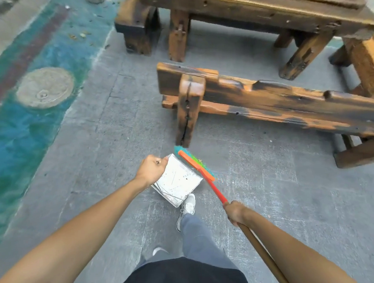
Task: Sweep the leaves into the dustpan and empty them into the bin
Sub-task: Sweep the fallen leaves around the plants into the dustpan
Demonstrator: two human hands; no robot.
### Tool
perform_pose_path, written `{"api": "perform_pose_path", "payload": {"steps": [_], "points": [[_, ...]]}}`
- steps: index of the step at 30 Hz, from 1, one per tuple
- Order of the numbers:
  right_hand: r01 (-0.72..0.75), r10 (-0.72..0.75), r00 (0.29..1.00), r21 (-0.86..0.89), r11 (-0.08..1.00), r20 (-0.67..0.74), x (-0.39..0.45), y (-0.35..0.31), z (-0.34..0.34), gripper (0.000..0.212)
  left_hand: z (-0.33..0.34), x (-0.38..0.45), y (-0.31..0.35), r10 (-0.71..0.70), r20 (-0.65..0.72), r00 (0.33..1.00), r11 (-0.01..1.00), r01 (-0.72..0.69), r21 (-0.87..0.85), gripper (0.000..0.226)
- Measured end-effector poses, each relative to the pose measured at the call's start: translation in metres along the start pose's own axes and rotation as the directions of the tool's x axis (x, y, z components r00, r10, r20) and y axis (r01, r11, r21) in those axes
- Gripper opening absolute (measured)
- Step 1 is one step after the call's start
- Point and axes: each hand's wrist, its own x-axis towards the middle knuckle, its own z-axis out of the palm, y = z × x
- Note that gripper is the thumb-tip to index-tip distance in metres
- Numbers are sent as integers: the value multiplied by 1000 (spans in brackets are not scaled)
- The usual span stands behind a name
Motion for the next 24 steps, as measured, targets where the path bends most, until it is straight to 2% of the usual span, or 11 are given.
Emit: {"api": "perform_pose_path", "payload": {"steps": [1, 5, 11, 16, 19, 24], "points": [[24, -23, 1000, -60, 998, 7, -1, -8, 6, 16, -7, -4, -5, -3, -13, 1000, 1000, 3, 14, 58], [66, -66, 998, -112, 991, 5, -1, -58, 25, 36, -43, -14, -32, -65, -93, 994, 998, 66, 8, 57], [182, -184, 983, -175, 968, 8, 17, -154, 33, 34, -108, 8, -58, -165, -223, 961, 986, 165, -19, 52], [207, -200, 978, -273, 939, 54, 60, -258, 21, 29, -169, 70, -63, -235, -268, 934, 969, 247, 10, 52], [239, -225, 971, -272, 932, 84, 78, -318, 6, 28, -201, 106, -66, -277, -304, 911, 955, 297, 21, 51], [252, -226, 967, -290, 923, 122, 121, -431, -24, 30, -277, 184, -64, -331, -381, 863, 941, 333, -61, 48]]}}
